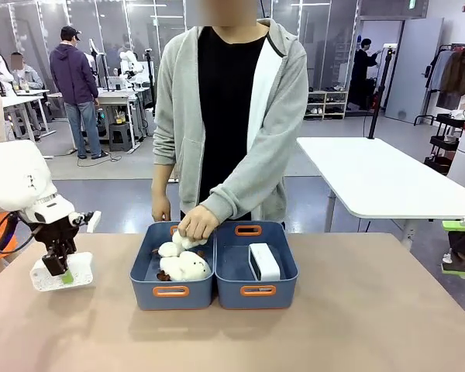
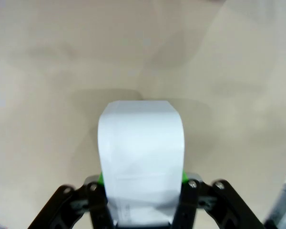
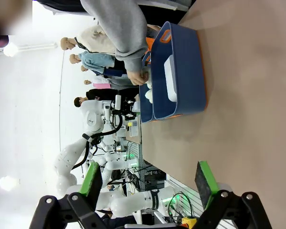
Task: Sort the digital clocks into the basket.
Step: Pick up the Digital clock from the table and place it into the empty Plastic storage basket.
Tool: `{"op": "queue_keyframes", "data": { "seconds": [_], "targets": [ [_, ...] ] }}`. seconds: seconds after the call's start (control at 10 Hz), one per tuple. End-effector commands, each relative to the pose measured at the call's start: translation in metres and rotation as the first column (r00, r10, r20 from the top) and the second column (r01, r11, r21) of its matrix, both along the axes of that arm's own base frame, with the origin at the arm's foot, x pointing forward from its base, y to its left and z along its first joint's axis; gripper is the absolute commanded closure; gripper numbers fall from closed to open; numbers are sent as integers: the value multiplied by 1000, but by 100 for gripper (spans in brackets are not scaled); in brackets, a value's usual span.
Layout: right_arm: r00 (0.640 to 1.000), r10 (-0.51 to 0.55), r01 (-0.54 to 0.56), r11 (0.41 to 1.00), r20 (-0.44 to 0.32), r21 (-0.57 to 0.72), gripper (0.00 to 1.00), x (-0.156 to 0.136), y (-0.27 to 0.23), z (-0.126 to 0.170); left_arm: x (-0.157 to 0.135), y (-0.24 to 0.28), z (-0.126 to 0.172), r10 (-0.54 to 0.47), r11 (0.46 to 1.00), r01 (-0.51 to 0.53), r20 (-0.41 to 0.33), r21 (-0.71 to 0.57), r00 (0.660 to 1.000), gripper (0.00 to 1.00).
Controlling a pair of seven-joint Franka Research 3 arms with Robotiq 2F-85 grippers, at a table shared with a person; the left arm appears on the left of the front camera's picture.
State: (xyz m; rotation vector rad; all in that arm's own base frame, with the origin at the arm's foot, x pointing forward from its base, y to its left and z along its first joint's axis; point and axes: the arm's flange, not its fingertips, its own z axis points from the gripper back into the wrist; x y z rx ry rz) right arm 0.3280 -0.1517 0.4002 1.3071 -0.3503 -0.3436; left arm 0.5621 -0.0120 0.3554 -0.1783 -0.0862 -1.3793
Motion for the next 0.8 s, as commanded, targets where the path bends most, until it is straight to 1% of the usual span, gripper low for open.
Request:
{"op": "queue_keyframes", "data": {
  "seconds": [0.0,0.1,0.2,0.4,0.5,0.6,0.7],
  "targets": [
    [1000,-1,1,1000,7,7,0,0,-1,3,-22,-13,46,43,992,-40,20,-123,999,100],
    [1000,-1,1,1000,7,7,0,0,-1,3,-31,-21,62,34,986,-25,53,-166,998,100],
    [1000,-1,1,1000,7,7,0,0,-1,3,-38,-34,75,16,979,-4,57,-205,998,100],
    [1000,-1,1,1000,7,7,0,0,-1,3,-41,-67,99,11,959,15,93,-282,996,100],
    [1000,-1,1,1000,7,7,0,0,-1,3,-42,-85,111,-3,952,37,112,-305,994,100],
    [1000,-1,1,1000,7,7,0,0,-1,3,-48,-94,120,-23,955,66,148,-288,989,100],
    [1000,-1,1,1000,7,7,0,0,-1,3,-51,-77,122,2,955,46,159,-294,987,100]
  ]
}}
